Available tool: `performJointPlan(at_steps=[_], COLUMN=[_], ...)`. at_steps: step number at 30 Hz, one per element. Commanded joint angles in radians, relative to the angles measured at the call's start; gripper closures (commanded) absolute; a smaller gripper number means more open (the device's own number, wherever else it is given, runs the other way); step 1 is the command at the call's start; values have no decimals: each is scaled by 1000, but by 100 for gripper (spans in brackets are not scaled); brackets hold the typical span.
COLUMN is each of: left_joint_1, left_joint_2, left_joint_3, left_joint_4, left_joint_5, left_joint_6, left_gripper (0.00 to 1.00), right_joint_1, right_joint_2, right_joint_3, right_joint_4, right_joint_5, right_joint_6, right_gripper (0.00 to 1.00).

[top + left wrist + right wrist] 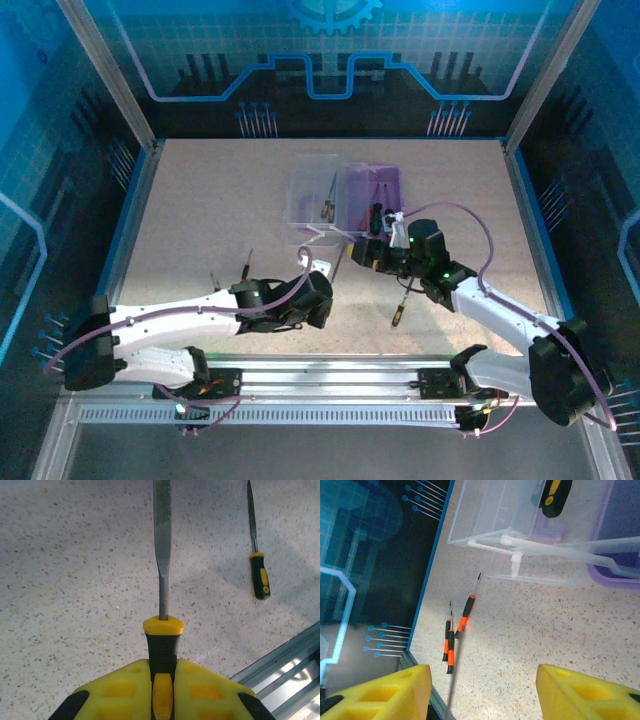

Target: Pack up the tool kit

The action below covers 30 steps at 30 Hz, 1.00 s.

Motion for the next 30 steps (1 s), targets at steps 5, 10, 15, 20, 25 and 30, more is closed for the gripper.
performJointPlan(at_steps=[5,10,15,20,25,30], left_joint_1=[-4,-4,-3,-4,-3,-3], left_joint_2=[-94,-106,-105,-83,-67,-67], left_joint_3=[-71,-91,-85,-78,-70,-68], left_joint_4=[32,36,49,58,65,66], left_joint_5=[-43,-43,-46,-38,-31,-36], left_joint_6=[-55,-68,-60,-48,-46,-43], left_gripper=[87,87,87,87,87,87], right_joint_1=[64,92,124,148,163,167], right_joint_2=[58,60,111,162,217,246], right_joint_3=[79,83,89,68,77,72], right_joint_4=[51,59,113,202,248,292], right_joint_5=[17,49,32,30,2,-11], right_joint_6=[12,27,59,114,140,173], right_gripper=[42,43,46,52,68,83])
